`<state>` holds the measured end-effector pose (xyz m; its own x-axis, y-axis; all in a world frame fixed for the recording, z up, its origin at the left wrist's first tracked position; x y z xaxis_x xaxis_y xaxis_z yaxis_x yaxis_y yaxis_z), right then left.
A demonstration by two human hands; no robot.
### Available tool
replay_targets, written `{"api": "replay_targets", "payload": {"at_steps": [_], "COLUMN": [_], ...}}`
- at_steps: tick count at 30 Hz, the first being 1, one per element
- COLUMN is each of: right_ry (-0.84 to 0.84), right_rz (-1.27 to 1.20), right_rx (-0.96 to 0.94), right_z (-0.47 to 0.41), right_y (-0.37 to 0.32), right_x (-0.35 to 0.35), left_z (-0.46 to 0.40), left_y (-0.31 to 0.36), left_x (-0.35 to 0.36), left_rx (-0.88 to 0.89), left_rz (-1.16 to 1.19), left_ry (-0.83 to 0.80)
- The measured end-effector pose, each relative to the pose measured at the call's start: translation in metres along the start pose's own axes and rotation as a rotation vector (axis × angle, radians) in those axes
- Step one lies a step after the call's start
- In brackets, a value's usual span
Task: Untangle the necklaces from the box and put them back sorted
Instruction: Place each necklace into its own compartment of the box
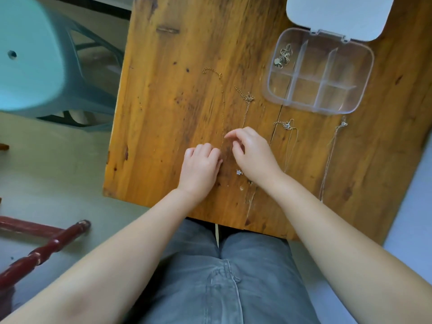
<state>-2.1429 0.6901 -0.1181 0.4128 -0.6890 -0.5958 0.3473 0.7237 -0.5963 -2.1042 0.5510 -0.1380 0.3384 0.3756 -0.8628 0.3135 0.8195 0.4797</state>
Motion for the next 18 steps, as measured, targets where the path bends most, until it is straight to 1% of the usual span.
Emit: {"api": "replay_targets", "payload": {"at_steps": [3, 5, 8, 10, 11, 12, 13, 14, 16, 17, 18], "right_ry": [-0.039, -0.066, -0.100, -0.081, -0.067, -0.056, -0.053, -0.056, -0.067, -0.071, -0.072], "right_rz": [0.197, 0.357, 0.441, 0.442, 0.441, 0.437, 0.431, 0.423, 0.407, 0.407, 0.412], "right_rx": [-0.159, -0.220, -0.250, -0.272, -0.285, -0.294, -0.301, -0.307, -0.314, -0.318, -0.322], "right_z": [0.000, -0.002, -0.006, -0.009, -0.010, -0.011, -0.013, -0.014, -0.017, -0.018, -0.019], "right_y": [-0.004, -0.004, -0.004, -0.004, -0.004, -0.003, -0.003, -0.004, -0.004, -0.004, -0.004], "right_x": [0.009, 0.016, 0.023, 0.024, 0.024, 0.023, 0.023, 0.022, 0.021, 0.021, 0.020], "left_z": [0.002, -0.001, -0.008, -0.013, -0.013, -0.012, -0.010, -0.006, 0.002, 0.006, 0.007], "left_y": [-0.015, -0.024, -0.028, -0.031, -0.034, -0.036, -0.038, -0.038, -0.034, -0.031, -0.029], "left_x": [-0.008, -0.018, -0.038, -0.047, -0.048, -0.048, -0.044, -0.038, -0.023, -0.016, -0.012], "left_rx": [0.160, 0.211, 0.188, 0.113, 0.055, 0.000, -0.044, -0.070, -0.062, -0.044, -0.028], "left_rz": [-0.013, 0.025, 0.123, 0.168, 0.182, 0.185, 0.174, 0.136, 0.012, -0.033, -0.054], "left_ry": [-0.010, -0.007, 0.141, 0.227, 0.245, 0.238, 0.196, 0.118, -0.047, -0.081, -0.080]}}
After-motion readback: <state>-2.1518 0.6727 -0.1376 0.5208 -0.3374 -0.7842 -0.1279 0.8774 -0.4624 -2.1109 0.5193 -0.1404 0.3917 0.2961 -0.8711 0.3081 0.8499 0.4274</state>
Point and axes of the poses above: each hand's wrist, its own z-axis away from the middle knuckle, its own x-axis out of the palm, y = z × x, the point moved 1 cm from there along -z, towards the middle knuckle, and after that the axes turned 11 degrees about x, right-handed, at the moved point
